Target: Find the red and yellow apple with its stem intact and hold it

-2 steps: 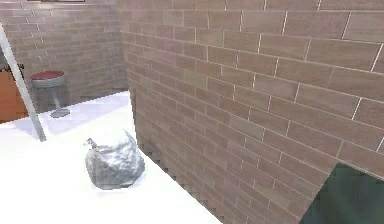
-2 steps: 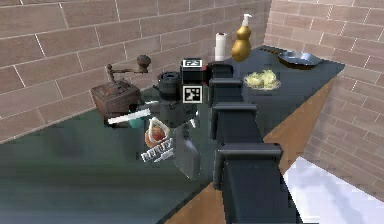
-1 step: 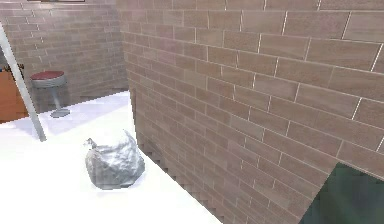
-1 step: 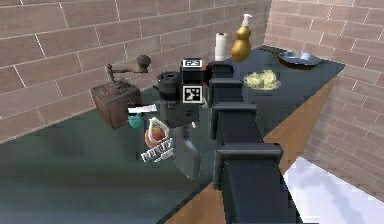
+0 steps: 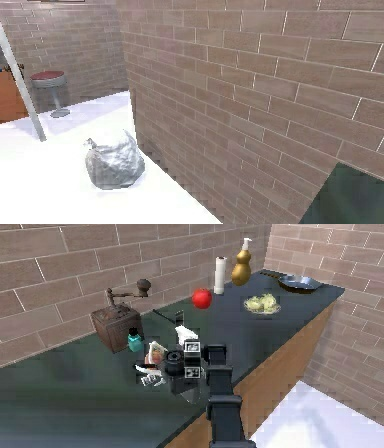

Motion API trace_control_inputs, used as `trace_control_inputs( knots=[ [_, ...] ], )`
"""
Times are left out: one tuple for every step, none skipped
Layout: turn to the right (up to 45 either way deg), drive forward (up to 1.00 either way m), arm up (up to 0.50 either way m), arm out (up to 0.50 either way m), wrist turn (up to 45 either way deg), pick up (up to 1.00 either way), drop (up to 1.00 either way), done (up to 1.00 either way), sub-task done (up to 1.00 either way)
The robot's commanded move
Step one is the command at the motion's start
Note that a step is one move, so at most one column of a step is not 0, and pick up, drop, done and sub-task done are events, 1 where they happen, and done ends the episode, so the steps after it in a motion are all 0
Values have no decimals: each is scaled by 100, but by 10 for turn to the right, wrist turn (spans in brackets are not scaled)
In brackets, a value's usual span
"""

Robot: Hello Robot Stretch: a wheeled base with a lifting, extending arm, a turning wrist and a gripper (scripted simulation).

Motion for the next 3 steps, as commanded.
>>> trace_control_inputs(
  knots=[
    [0, 0, 0, 0, 0, 100, 0, 0, 0],
    [0, 0, 10, 0, 0, 0, 0, 0, 0],
    [0, 0, 0, 0, 0, 0, 0, 100, 0]
  ],
)
